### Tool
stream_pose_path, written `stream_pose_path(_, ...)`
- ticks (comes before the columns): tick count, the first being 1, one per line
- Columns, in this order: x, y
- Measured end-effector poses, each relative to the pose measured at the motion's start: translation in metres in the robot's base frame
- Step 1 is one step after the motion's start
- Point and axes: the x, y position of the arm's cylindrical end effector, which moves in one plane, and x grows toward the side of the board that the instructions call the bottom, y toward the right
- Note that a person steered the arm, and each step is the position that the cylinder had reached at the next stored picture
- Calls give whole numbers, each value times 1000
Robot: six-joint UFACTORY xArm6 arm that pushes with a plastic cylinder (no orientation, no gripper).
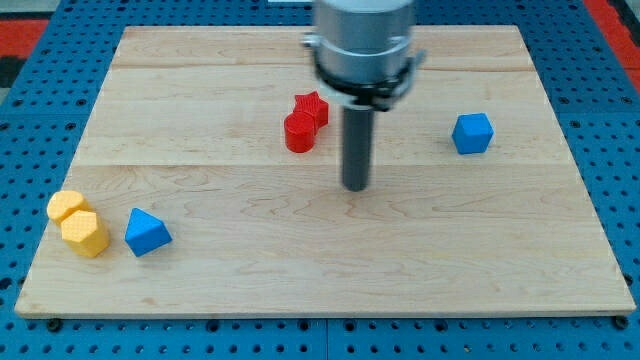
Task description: Move the blue cube towards the right side of the blue triangle
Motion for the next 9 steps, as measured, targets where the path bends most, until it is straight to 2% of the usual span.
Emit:
stream_pose_path(2,-21,131)
stream_pose_path(3,-55,169)
stream_pose_path(4,-78,165)
stream_pose_path(7,-42,61)
stream_pose_path(9,-35,-4)
